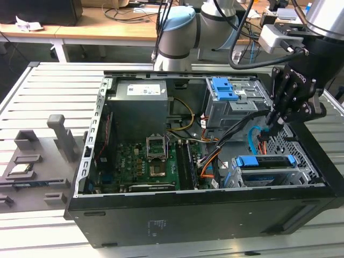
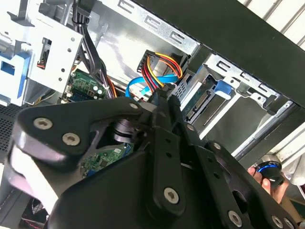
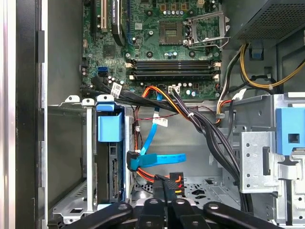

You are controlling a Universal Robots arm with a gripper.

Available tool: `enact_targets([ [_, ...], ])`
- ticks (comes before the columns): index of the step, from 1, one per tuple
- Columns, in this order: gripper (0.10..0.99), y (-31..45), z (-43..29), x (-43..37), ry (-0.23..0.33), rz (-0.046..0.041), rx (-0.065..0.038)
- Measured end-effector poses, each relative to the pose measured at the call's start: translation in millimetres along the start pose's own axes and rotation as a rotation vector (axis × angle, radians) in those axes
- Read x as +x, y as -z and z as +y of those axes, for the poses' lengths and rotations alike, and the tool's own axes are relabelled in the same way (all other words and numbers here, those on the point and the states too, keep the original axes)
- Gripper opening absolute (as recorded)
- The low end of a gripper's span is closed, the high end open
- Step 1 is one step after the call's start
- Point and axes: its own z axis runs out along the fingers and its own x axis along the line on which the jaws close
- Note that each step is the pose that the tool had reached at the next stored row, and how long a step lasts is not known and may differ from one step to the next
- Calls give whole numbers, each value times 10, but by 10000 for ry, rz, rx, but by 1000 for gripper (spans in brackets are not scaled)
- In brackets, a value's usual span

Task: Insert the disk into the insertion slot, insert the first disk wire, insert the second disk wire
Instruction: 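Insert the first disk wire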

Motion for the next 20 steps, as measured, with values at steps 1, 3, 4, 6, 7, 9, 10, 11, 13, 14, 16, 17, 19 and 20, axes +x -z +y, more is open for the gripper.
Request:
enact_targets([
  [1, 235, 0, 0, 0, 0, 0, 0],
  [3, 302, 0, 0, 0, 0, 0, 0],
  [4, 302, 0, 0, 0, 0, 0, 0],
  [6, 302, -6, 0, -32, 0, 12, 1],
  [7, 302, -16, 0, -42, -1, 38, 1],
  [9, 302, -46, -1, -43, -3, 63, 1],
  [10, 302, -60, -2, -44, -2, 67, 1],
  [11, 302, -72, -2, -44, -2, 68, 2],
  [13, 302, -107, -4, -45, -3, 71, 1],
  [14, 302, -115, -4, -45, -3, 82, 2],
  [16, 302, -116, -4, -45, -4, 97, 2],
  [17, 302, -115, -4, -45, -4, 97, 2],
  [19, 290, -116, -4, -45, -4, 97, 2],
  [20, 220, -116, -4, -45, -4, 97, 2],
])
